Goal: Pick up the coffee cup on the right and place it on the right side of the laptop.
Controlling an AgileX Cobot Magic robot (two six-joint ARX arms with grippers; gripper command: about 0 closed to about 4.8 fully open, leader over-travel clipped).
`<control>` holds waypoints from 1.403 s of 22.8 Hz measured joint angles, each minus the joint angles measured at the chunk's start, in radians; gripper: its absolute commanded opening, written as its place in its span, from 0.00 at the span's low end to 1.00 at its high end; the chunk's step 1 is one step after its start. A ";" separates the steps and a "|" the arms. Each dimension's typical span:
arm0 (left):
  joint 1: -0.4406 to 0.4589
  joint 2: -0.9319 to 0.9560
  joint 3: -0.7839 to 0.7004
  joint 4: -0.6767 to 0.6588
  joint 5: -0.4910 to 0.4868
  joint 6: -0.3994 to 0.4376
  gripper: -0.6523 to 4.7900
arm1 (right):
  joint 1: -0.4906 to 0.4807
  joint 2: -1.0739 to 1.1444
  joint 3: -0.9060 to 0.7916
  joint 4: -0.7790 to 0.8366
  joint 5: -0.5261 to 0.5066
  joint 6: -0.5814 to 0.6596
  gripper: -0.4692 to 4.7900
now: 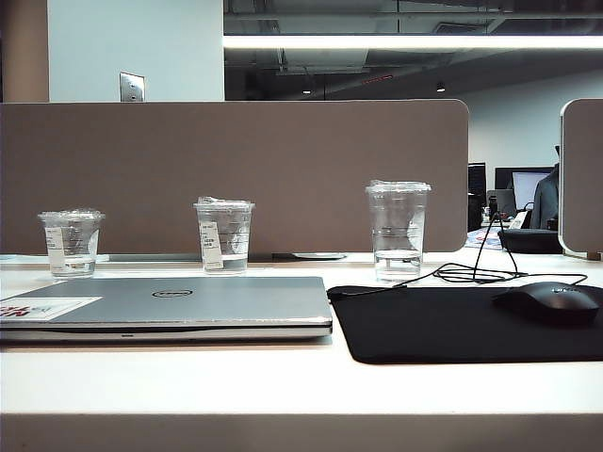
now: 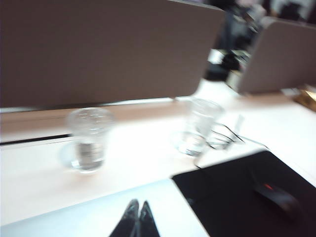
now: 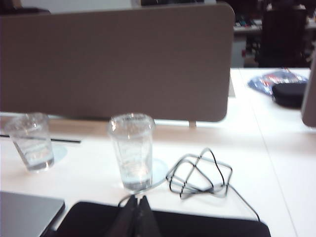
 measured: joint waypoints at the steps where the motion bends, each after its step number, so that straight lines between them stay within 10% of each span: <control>1: -0.041 0.024 0.031 -0.030 -0.017 0.021 0.11 | 0.000 0.027 0.000 0.037 -0.002 0.000 0.07; 13: -0.269 0.201 0.293 -0.380 -0.082 0.081 0.11 | 0.018 0.421 0.075 0.270 -0.155 0.000 0.12; 15: -0.269 0.200 0.298 -0.380 -0.080 0.081 0.11 | 0.048 0.537 0.100 0.338 -0.158 -0.001 0.95; 16: -0.269 0.201 0.299 -0.378 -0.080 0.081 0.11 | 0.053 0.572 0.101 0.367 -0.159 -0.005 1.00; 32: -0.269 0.201 0.301 -0.375 -0.076 0.080 0.11 | 0.086 1.155 0.385 0.579 -0.220 -0.042 1.00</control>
